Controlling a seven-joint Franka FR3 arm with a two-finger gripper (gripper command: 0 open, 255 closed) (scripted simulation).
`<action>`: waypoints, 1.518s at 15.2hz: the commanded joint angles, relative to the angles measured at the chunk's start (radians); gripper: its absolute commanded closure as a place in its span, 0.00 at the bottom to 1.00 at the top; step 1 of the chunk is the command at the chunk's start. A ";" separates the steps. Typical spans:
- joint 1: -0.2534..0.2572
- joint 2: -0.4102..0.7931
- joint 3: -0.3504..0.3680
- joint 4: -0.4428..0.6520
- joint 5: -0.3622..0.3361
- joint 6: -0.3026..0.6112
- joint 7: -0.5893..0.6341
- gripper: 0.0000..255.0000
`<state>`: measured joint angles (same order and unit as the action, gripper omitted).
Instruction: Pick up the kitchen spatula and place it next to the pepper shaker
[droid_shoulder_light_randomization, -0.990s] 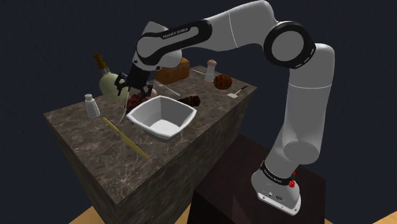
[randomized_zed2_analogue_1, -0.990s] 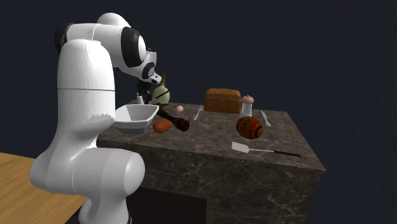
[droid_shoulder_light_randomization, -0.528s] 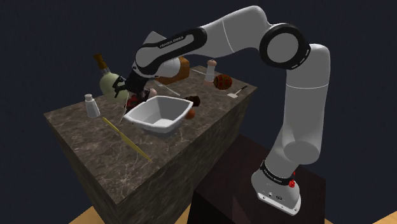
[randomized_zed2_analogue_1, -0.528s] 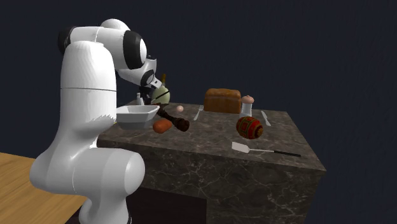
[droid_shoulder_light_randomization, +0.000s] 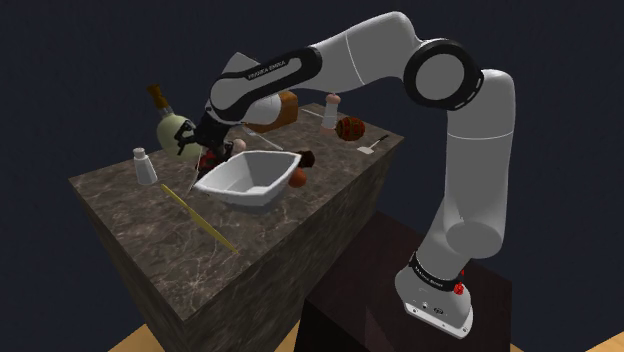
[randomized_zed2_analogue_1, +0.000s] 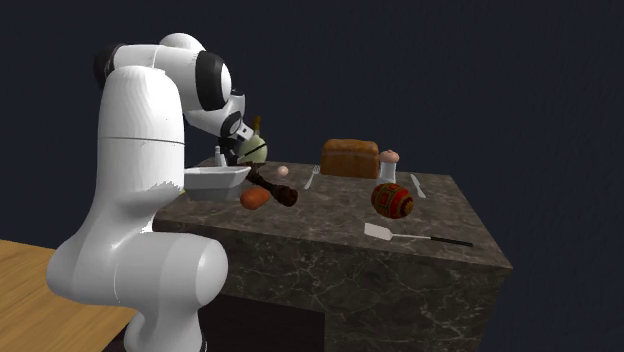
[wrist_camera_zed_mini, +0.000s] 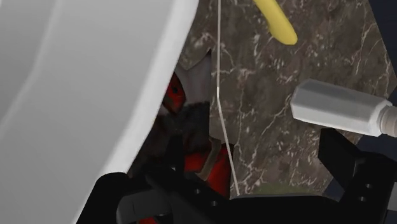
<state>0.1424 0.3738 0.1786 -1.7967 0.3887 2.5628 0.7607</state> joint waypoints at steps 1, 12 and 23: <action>0.007 0.006 0.003 -0.007 -0.003 -0.044 0.009 1.00; 0.000 -0.011 0.002 -0.008 -0.002 -0.062 0.006 1.00; 0.002 -0.070 -0.010 0.057 -0.033 -0.182 0.059 1.00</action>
<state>0.1435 0.3106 0.1689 -1.7419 0.3580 2.3904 0.8141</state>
